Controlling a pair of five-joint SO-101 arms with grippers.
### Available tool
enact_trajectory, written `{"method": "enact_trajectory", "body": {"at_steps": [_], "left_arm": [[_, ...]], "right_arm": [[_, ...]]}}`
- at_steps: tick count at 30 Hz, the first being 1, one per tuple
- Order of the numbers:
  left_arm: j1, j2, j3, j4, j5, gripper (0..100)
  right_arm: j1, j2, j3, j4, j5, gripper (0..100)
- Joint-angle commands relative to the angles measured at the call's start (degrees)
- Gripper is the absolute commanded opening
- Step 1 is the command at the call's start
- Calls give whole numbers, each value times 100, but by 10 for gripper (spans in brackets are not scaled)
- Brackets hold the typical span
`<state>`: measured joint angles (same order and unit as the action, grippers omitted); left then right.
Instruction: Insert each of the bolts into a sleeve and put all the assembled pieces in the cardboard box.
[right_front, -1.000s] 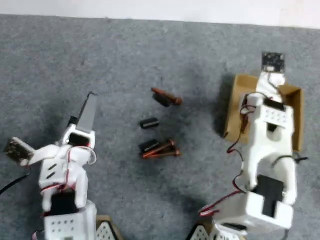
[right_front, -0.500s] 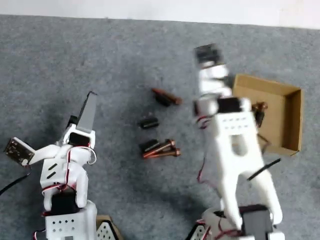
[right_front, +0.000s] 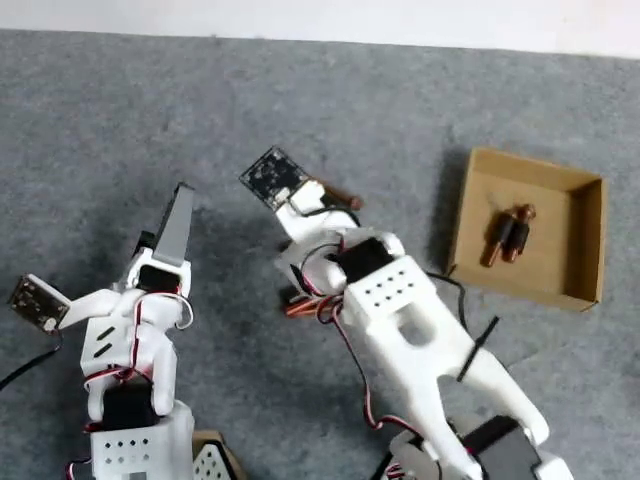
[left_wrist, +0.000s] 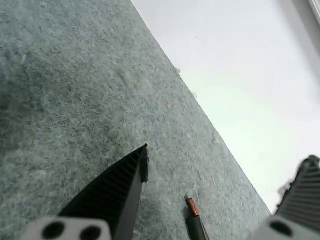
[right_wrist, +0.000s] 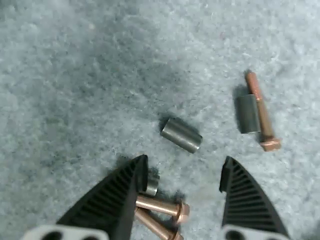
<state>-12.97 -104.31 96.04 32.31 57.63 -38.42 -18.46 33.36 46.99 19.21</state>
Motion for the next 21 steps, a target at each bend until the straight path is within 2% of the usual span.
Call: {"method": "enact_trajectory", "body": {"at_steps": [1,8,12,21], "left_arm": [[101,-101,110,-132,-44,414],[101,-101,110,-132,-53,414],[101,-101,110,-132,-53,414],[110,-101,110,-132,-53,414]], "right_arm": [[-75,576,-154,-171,308,204],[-48,1859,-927,-163,387,204],[-48,2378,-1156,-171,800,204],[110,3749,-2079,-171,853,204]]}}
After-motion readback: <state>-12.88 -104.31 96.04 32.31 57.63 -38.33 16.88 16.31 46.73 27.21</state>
